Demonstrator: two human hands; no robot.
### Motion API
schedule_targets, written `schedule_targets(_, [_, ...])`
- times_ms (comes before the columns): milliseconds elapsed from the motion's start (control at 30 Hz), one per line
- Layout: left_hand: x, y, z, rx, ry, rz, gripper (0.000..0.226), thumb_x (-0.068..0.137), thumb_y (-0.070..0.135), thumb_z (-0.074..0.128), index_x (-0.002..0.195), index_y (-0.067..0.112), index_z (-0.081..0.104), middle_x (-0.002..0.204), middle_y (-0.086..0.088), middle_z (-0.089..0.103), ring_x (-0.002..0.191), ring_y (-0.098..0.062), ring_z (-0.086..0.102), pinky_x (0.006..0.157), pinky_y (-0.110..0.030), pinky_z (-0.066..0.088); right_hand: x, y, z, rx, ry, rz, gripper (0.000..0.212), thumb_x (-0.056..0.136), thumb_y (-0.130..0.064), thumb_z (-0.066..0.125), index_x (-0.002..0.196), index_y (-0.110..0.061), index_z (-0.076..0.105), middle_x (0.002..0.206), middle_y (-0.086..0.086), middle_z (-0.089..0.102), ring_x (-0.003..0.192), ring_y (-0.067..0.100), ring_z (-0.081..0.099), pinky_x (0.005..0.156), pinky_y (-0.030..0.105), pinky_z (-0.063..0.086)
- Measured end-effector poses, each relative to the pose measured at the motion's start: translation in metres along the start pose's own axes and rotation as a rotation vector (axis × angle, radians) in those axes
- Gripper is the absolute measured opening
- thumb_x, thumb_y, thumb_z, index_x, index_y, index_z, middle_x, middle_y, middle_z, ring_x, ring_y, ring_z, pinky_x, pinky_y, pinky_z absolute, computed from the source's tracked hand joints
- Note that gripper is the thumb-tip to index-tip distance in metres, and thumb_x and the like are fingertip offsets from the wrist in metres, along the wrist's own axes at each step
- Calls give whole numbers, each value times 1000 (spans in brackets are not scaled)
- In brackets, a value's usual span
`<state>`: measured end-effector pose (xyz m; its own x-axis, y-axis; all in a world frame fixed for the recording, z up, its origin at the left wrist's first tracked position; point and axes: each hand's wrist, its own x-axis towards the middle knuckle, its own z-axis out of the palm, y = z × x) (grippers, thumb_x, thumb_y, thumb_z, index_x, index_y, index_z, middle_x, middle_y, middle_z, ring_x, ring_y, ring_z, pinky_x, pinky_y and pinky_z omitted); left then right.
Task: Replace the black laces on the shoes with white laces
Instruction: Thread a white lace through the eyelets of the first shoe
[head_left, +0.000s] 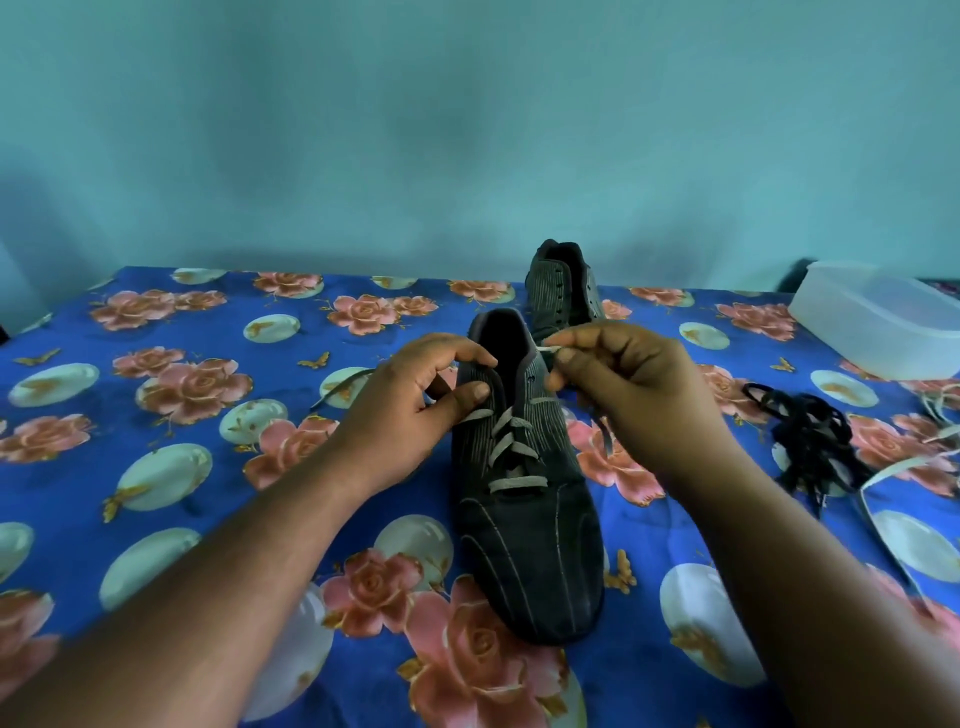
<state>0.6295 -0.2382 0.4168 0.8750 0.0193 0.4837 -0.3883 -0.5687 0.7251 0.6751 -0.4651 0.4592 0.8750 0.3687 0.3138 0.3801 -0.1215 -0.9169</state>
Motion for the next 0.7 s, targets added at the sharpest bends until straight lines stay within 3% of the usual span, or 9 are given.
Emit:
schedule_targets(67, [0, 2, 0, 0, 4, -3, 25, 94, 24, 71, 116, 34, 67, 111, 15, 63, 83, -18, 61, 74, -36, 55, -4, -2, 11, -82, 21, -49, 6, 96, -19, 70, 92, -17, 74, 66, 14, 63, 49, 7, 49, 50, 18, 42])
schedule_targets(133, [0, 3, 1, 24, 14, 10, 24, 94, 25, 71, 116, 31, 68, 113, 16, 62, 81, -16, 61, 75, -42, 56, -5, 3, 16, -220, 7, -98, 9, 95, -25, 72, 86, -24, 72, 63, 18, 55, 44, 12, 42, 44, 25, 35])
schedule_targets(233, [-1, 7, 4, 18, 13, 16, 22, 94, 26, 71, 116, 30, 68, 114, 17, 60, 83, -11, 61, 75, -45, 57, -4, 9, 17, -336, 62, -164, 7, 92, -26, 75, 85, -27, 73, 66, 9, 64, 54, 19, 55, 52, 34, 43])
schedule_targets(300, [-3, 8, 6, 2, -1, 16, 21, 95, 25, 71, 115, 31, 67, 114, 18, 60, 82, -13, 63, 75, -46, 58, -4, 10, 16, -393, 110, -214, 5, 90, -24, 76, 88, -29, 76, 75, -5, 72, 68, 11, 67, 61, 36, 53])
schedule_targets(433, [-3, 6, 6, -18, -40, 6, 22, 97, 26, 68, 118, 30, 65, 116, 16, 59, 84, -21, 65, 74, -48, 59, -3, 8, 15, -504, 118, -276, 8, 87, -22, 77, 89, -31, 78, 75, -16, 71, 71, 1, 66, 59, 24, 50])
schedule_targets(500, [-3, 5, 4, -26, -64, 8, 22, 98, 25, 66, 119, 31, 64, 118, 16, 58, 87, -21, 64, 74, -49, 59, -1, 9, 16, -555, 107, -319, 8, 85, -21, 77, 88, -29, 79, 72, -18, 67, 70, 1, 61, 59, 19, 46])
schedule_targets(633, [-3, 4, 1, -14, -101, 38, 26, 100, 19, 64, 121, 34, 61, 122, 15, 56, 93, -17, 62, 80, -44, 59, 5, 14, 20, -647, 74, -403, 10, 82, -31, 69, 86, -27, 78, 79, -9, 66, 84, 19, 61, 74, 39, 51])
schedule_targets(700, [-4, 4, 2, 3, -117, 48, 29, 100, 18, 64, 123, 33, 60, 124, 14, 55, 94, -16, 62, 82, -37, 58, 5, 16, 20, -624, 81, -367, 10, 81, -33, 68, 85, -31, 77, 80, -8, 62, 89, 21, 57, 77, 40, 49])
